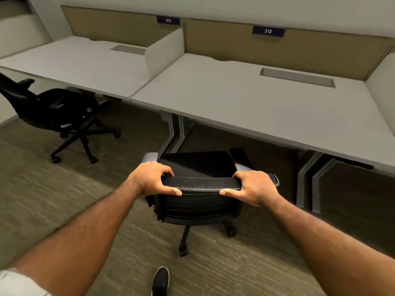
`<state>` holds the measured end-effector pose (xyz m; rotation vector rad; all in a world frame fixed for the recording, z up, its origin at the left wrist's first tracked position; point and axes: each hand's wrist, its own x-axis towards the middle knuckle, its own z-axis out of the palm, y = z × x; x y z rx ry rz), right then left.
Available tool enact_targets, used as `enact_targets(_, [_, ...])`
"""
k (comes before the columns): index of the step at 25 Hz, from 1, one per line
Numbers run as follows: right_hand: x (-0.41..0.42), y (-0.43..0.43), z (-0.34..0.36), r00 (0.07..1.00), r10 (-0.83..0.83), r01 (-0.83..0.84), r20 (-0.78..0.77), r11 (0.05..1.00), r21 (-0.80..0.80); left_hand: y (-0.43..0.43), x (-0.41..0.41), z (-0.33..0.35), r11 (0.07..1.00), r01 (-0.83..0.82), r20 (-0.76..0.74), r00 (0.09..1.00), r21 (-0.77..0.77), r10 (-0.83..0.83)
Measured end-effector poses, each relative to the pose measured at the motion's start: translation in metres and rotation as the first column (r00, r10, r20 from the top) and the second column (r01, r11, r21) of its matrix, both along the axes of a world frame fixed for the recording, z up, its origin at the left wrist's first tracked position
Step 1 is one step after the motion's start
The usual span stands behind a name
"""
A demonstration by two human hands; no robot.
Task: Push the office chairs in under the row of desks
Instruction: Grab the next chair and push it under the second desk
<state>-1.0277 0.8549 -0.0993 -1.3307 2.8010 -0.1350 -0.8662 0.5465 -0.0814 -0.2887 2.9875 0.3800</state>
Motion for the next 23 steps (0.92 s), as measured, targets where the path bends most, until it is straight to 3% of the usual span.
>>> enact_targets(11, [-0.006, -0.185, 0.009, 0.97, -0.222, 0.224, 0.104, 0.974, -0.014, -0.207, -0.077, -0.008, 0.989, 0.135, -0.009, 0.991, -0.054, -0.136])
enact_targets(23, [-0.032, -0.245, 0.004, 0.93, -0.355, 0.359, 0.1, 0.933, -0.031, -0.281, -0.136, -0.023, 0.972, 0.213, -0.093, 0.971, -0.103, -0.222])
